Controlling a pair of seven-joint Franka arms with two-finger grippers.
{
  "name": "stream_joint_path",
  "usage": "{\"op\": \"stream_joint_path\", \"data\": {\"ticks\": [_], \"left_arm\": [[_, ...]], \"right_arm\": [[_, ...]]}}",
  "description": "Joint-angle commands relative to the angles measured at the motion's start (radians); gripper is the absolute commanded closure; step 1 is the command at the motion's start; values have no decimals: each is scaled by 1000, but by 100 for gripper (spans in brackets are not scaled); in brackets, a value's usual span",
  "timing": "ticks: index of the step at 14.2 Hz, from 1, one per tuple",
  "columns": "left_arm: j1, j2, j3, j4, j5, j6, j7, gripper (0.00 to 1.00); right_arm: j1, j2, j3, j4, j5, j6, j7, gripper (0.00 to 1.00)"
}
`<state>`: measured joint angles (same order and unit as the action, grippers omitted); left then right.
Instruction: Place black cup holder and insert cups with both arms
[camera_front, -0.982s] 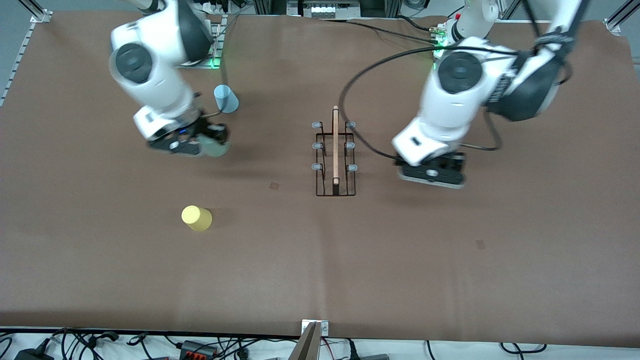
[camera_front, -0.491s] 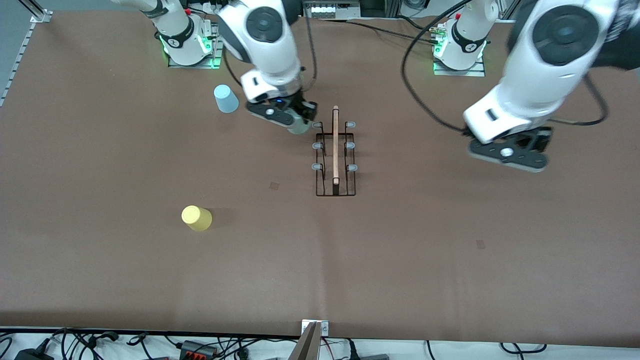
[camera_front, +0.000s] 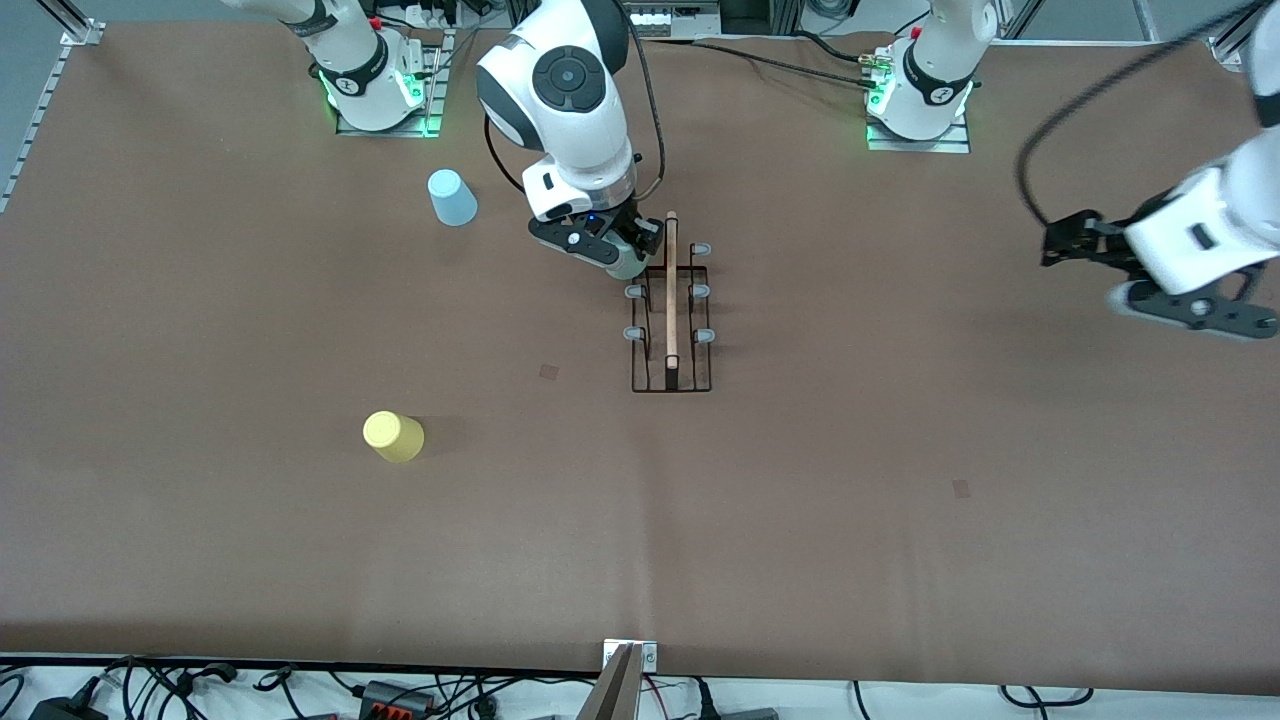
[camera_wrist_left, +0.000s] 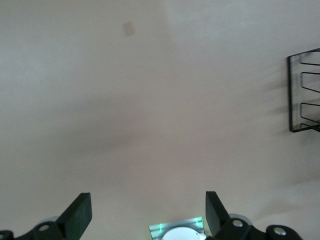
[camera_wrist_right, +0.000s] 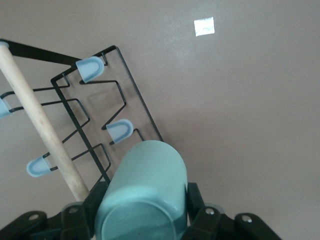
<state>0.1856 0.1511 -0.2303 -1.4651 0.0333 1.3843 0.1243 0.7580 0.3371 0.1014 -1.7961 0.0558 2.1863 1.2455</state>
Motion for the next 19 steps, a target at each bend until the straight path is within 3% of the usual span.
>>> {"op": "stream_joint_path", "data": {"ticks": [1, 4, 6, 7, 8, 10, 14, 19], "left_arm": [[-147, -148, 198, -177, -38, 98, 3, 0], [-184, -237, 281, -334, -70, 307, -12, 0], [-193, -234, 296, -339, -78, 317, -8, 0], [-195, -229, 287, -333, -75, 315, -8, 0], [-195, -225, 282, -319, -76, 297, -6, 0], [-187, -205, 284, -267, -76, 266, 0, 0], [-183, -200, 285, -253, -76, 259, -2, 0], [-183, -200, 290, -245, -76, 248, -2, 0]], "right_arm": [[-3, 22, 30, 21, -11, -3, 23, 84], [9, 31, 30, 12, -23, -3, 25, 84], [9, 42, 30, 14, -39, -3, 23, 81], [4, 43, 30, 14, -39, -3, 23, 48], [-3, 43, 30, 14, -37, -2, 22, 0], [-19, 39, 26, 20, -37, -2, 6, 0], [-126, -3, 26, 11, -40, -20, -82, 0], [-409, -50, 20, 0, -45, -97, -537, 0]]}}
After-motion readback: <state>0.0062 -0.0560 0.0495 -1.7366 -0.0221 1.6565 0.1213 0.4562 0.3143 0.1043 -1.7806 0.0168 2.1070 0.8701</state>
